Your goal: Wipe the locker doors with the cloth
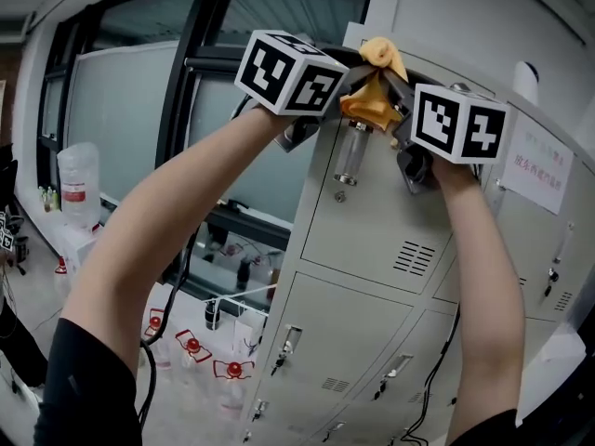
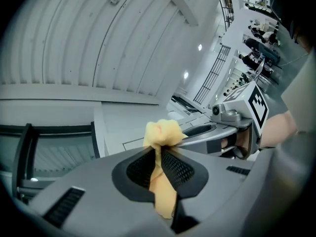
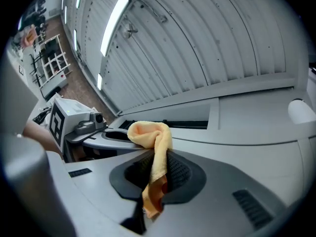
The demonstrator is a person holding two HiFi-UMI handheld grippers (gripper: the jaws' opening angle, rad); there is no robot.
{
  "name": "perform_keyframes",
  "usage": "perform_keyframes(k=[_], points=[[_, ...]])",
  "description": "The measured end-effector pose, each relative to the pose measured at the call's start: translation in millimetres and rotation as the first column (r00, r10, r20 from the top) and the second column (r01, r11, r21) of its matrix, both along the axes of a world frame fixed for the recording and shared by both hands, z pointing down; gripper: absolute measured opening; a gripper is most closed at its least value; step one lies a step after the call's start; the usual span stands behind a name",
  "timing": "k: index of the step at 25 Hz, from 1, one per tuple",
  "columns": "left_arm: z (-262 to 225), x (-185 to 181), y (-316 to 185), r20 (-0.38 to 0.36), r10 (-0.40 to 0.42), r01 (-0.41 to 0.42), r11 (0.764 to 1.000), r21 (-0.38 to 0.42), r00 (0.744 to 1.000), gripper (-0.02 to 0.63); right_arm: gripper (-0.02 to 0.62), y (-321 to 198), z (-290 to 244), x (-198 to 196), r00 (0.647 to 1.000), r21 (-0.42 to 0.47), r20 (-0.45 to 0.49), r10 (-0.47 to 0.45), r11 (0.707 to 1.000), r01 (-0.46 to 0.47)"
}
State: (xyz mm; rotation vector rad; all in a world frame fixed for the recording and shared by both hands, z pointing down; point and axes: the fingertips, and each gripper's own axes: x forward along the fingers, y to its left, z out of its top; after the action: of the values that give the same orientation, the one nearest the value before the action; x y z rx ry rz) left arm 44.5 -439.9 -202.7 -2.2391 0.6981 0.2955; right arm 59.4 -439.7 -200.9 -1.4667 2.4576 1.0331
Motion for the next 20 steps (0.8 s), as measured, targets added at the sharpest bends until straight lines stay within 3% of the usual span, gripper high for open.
perform_keyframes(k=[7, 20], points=[[-24, -7, -16, 0.000, -0.028, 0.028, 1.000, 0.011, 1.000, 0.049, 0.061, -17, -25, -7, 0.997, 0.039, -0.030, 0.072, 0.997, -0.071], [-28, -3, -22, -0.005, -0.052, 0.052, 0.999, -0.011, 0.999, 0.046, 0.061, -25, -30, -3, 0.987, 0.012, -0.023, 0.160, 0.987, -0.160]])
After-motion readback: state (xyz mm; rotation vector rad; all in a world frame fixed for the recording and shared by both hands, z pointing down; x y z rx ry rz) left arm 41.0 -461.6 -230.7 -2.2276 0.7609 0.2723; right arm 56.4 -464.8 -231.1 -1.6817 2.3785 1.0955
